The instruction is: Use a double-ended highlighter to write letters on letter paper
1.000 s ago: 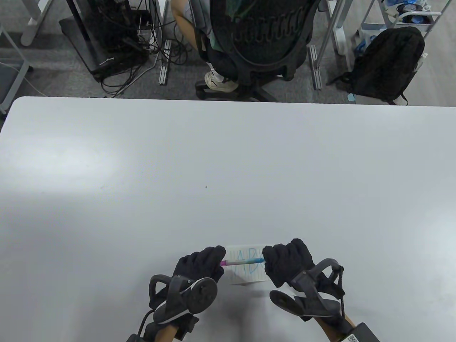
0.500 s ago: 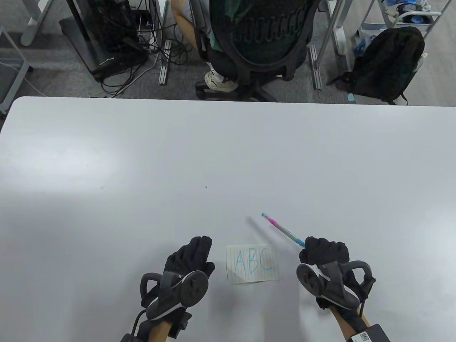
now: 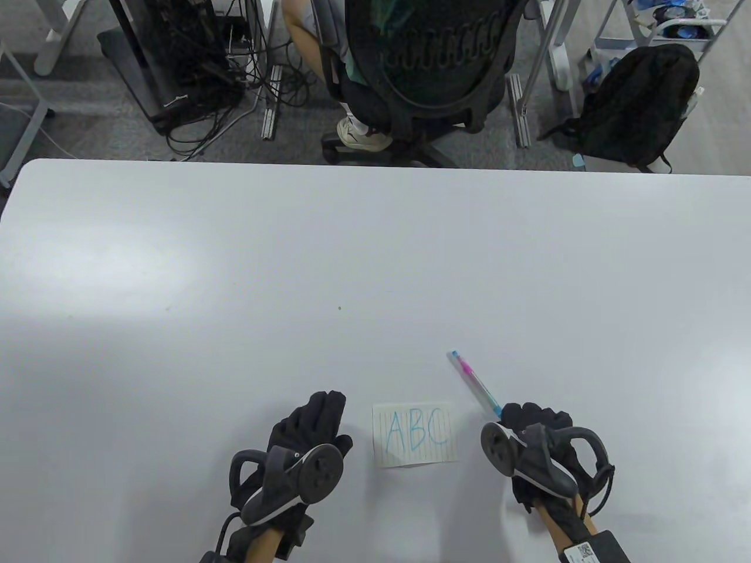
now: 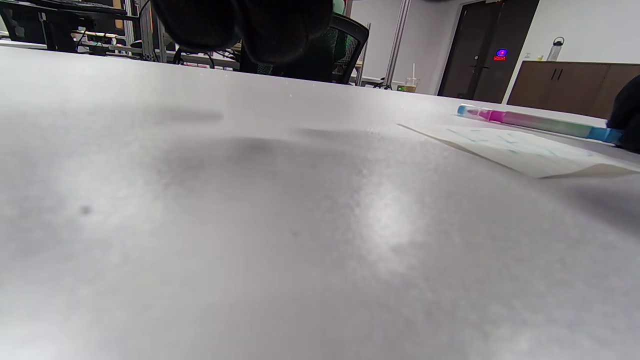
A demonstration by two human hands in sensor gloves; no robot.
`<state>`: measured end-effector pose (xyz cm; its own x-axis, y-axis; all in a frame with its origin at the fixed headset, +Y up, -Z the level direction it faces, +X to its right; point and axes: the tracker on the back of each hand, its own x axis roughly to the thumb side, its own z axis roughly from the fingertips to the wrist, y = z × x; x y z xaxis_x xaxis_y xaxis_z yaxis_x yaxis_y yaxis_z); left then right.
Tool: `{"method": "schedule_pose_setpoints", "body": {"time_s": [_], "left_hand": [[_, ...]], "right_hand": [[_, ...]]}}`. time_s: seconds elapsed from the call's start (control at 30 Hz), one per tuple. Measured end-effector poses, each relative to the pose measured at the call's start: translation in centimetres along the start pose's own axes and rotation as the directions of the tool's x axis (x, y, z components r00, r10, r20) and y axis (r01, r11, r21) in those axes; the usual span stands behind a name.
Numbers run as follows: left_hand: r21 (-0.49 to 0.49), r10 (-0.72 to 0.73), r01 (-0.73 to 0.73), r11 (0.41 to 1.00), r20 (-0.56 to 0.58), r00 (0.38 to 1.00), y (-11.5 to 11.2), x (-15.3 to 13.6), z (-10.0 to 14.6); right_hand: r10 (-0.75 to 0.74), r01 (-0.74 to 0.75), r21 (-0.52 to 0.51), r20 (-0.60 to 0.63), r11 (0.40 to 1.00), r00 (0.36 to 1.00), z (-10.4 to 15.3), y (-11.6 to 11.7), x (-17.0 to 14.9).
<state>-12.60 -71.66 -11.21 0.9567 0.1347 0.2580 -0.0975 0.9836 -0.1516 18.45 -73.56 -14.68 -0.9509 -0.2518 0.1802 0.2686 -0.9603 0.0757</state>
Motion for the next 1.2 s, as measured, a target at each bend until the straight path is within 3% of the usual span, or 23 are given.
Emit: {"method": "schedule_pose_setpoints", "body": {"time_s": [0.3,0.53,0.83,0.97,1.2], "left_hand": [[-0.009,0.001,-0.001,1.000,-0.003,1.000,0.0,0.0,0.0],[-0.007,-0.010,0.010,1.000,-0.007,1.000,0.0,-0.1,0.0],[0.010,-0.045,0.046,0.999,-0.048,0.998,0.3,-0.8,0.2],[0.016,-0.076,0.077,0.997,-0.076,0.994,0.3,-1.2,0.3],[-0.022,-0.145,0.143,0.989,-0.139,0.980,0.0,-2.4,0.1]], "right_hand": [[0.035,-0.035,0.049,0.014,0.998,0.999,0.0,-0.1,0.2],[-0.074,0.074,-0.006,0.024,0.997,0.997,1.2,-1.1,-1.3],[-0.108,0.109,-0.116,0.019,0.987,0.994,3.2,-2.2,-4.6],[-0.132,0.128,-0.168,-0.010,0.978,0.991,3.4,-1.7,-5.9],[-0.023,0.015,-0.161,-0.049,0.987,0.999,3.5,-0.1,-6.9]]}}
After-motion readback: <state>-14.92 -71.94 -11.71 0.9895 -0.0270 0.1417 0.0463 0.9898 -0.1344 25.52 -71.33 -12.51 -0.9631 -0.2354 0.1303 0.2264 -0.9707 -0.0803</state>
